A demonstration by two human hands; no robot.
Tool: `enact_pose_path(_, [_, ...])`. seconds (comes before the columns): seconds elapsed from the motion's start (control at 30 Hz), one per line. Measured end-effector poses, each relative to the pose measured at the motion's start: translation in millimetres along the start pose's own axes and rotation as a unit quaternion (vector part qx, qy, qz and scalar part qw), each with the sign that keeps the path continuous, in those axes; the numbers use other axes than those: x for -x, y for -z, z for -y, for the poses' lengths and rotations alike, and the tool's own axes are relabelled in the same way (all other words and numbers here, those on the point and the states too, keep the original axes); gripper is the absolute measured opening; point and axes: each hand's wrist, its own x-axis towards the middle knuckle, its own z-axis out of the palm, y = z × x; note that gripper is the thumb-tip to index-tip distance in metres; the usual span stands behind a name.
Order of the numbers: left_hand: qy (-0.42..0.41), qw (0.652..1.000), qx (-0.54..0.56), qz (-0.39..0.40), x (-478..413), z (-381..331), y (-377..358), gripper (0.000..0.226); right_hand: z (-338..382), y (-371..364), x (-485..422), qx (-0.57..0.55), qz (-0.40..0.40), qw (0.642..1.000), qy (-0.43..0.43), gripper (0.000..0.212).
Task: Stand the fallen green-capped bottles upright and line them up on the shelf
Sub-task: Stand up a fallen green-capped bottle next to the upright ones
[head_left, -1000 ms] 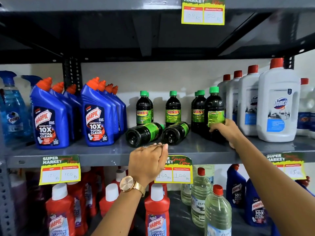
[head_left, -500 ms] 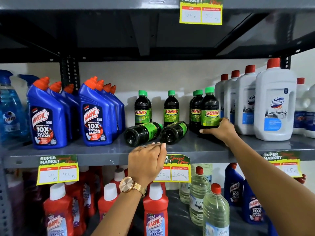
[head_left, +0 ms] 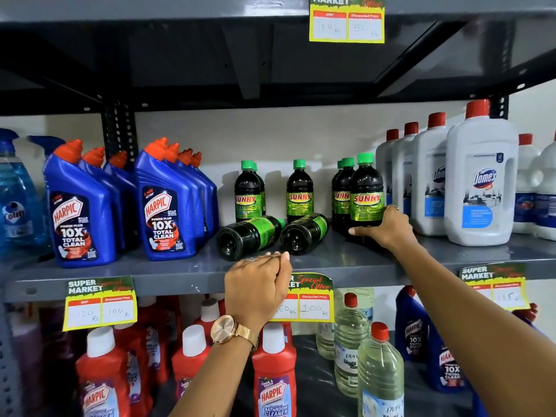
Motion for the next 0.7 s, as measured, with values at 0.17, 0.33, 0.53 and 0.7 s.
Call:
enact_pose_path(0.17, [0.005, 1.0, 0.001, 0.019, 0.5, -0.7, 2.7, 0.041, -0.1, 1.1, 1.4, 0.016, 0.015, 1.0, 0.006, 0.084])
enact_pose_path(0.33, [0.0, 0.999, 0.005, 0.045, -2.0, -1.2, 9.1, 0.041, 0.9, 1.3, 2.5, 0.008, 0.016, 1.0, 0.01, 0.081])
enact_pose_path(0.53, [-0.016, 0.991, 0.082, 0.1, -3.6, 9.8, 28.1, 0.042, 9.5, 6.9, 15.1, 0.054, -0.02, 0.998, 0.013, 0.108])
enact_pose_path(0.7, [-0.063, 0.992, 0.107, 0.027, -1.2, 54.8, 48.3, 0.032, 40.2, 10.1, 48.4, 0.059, -0.2, 0.955, 0.209, 0.06])
